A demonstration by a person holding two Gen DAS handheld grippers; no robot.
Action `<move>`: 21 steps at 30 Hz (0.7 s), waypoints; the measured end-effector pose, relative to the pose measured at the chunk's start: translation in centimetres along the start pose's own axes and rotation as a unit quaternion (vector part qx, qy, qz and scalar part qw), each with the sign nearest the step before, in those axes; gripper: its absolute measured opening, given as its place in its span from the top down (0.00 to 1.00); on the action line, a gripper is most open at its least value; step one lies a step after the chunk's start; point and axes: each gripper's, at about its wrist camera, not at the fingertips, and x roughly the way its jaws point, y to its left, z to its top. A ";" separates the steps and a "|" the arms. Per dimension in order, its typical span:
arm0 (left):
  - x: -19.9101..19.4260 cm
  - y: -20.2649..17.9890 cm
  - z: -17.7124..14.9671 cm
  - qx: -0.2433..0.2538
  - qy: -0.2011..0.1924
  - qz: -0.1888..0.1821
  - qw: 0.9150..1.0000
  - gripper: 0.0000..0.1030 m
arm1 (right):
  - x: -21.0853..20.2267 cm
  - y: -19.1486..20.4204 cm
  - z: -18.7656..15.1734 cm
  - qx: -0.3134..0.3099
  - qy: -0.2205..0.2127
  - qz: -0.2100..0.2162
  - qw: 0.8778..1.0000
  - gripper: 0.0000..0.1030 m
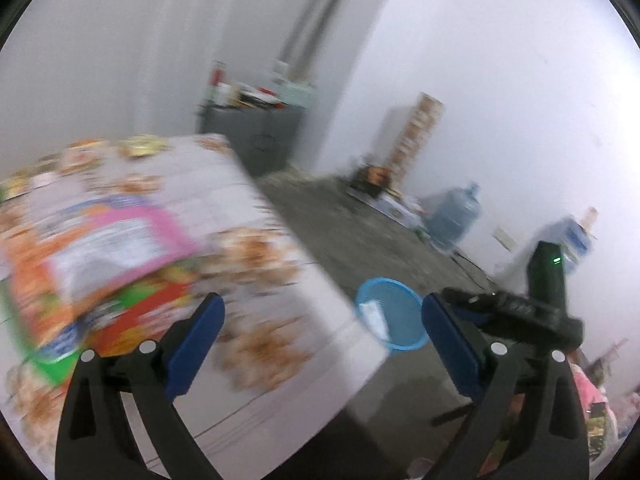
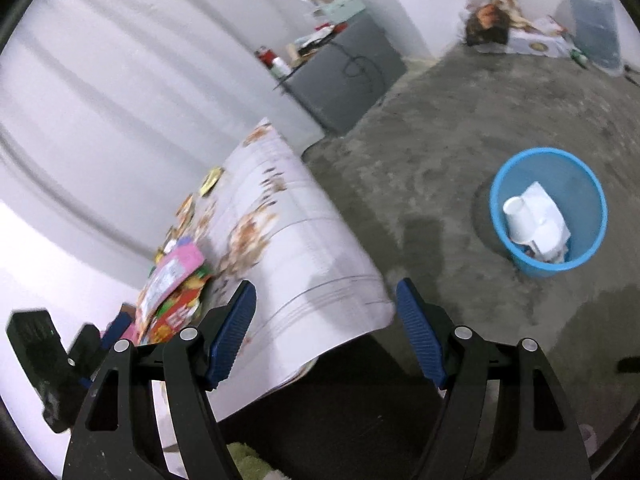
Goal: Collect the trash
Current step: 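Move both open tools back over the table, then grasp the pink-bordered orange chip bag edge with the right tool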
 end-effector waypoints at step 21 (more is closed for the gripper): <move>-8.2 11.5 -4.9 -0.098 -0.090 0.107 0.985 0.06 | 12.0 14.5 -0.5 0.035 0.169 0.239 0.955 0.40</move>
